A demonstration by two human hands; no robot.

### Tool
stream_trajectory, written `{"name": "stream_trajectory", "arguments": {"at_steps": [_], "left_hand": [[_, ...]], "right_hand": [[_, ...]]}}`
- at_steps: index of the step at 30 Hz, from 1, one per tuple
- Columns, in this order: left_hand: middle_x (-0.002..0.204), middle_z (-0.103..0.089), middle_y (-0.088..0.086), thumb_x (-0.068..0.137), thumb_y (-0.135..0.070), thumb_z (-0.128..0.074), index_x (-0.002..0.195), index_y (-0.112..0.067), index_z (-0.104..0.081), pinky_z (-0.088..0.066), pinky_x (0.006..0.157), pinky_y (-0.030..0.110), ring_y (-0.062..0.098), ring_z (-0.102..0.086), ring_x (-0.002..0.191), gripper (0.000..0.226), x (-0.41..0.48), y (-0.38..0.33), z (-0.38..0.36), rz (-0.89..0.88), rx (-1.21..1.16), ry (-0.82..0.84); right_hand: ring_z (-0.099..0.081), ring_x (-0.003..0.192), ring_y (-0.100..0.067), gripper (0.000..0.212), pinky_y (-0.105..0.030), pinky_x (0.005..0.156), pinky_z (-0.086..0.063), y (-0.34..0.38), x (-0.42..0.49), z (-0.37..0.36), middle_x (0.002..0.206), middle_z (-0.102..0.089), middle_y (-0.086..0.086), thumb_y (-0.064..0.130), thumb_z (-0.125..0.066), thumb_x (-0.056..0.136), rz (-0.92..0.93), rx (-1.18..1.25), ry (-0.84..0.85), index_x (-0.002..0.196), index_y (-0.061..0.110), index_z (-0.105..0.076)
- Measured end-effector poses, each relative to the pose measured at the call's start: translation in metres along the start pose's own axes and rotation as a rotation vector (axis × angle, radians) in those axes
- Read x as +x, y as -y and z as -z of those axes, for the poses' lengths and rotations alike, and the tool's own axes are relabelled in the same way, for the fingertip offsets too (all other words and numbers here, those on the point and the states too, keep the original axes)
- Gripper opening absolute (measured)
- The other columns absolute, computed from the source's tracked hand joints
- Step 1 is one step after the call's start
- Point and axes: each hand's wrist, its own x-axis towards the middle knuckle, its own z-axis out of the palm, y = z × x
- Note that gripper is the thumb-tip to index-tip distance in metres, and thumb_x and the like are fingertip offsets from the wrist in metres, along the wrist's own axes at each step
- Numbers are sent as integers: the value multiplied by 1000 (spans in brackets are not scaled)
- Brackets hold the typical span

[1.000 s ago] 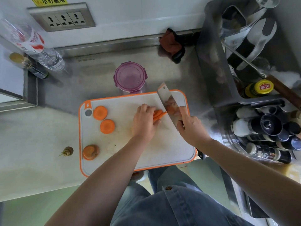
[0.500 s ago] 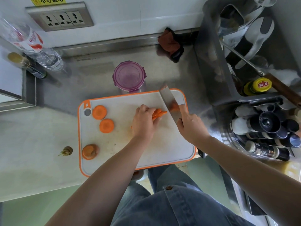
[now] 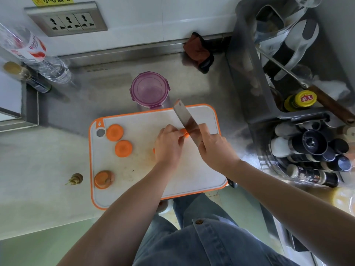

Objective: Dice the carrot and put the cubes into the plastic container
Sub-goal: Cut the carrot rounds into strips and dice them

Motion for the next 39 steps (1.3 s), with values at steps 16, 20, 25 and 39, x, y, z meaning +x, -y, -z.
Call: {"name": "stream_trajectory", "arguments": {"at_steps": [16, 20, 25, 39], "left_hand": [[92, -65, 5, 91, -12, -60, 98, -13, -76, -47, 69, 36, 26, -56, 89, 18, 6, 3, -6, -61, 72, 41], [84, -65, 6, 87, -8, -63, 90, -10, -77, -48, 65, 37, 27, -56, 82, 14, 5, 6, -9, -63, 51, 24], [95, -68, 4, 88, -12, -65, 103, -15, -76, -51, 76, 35, 25, -59, 88, 19, 3, 9, -8, -98, -27, -3], [99, -59, 1, 89, -25, -67, 109, -17, -72, -49, 83, 34, 21, -53, 94, 22, -5, 16, -4, 30, 34, 23]], "right_hand": [[-43, 55, -17, 39, -29, 49, -33, 16, 4, -23, 62, -37, 3, 3, -41, 93, -77, -79, 92, 129, 13, -28], [-47, 59, -24, 37, -33, 52, -34, 13, 0, -32, 61, -36, 2, 5, -41, 93, -112, -48, 102, 127, 13, -27], [-47, 56, -29, 26, -33, 47, -30, 2, 1, -25, 59, -41, -4, 6, -40, 92, -121, 62, 81, 113, 13, -28], [-45, 51, -10, 32, -20, 44, -26, 13, -7, -3, 62, -43, 3, 8, -40, 96, -54, -5, 112, 126, 14, -30]]}}
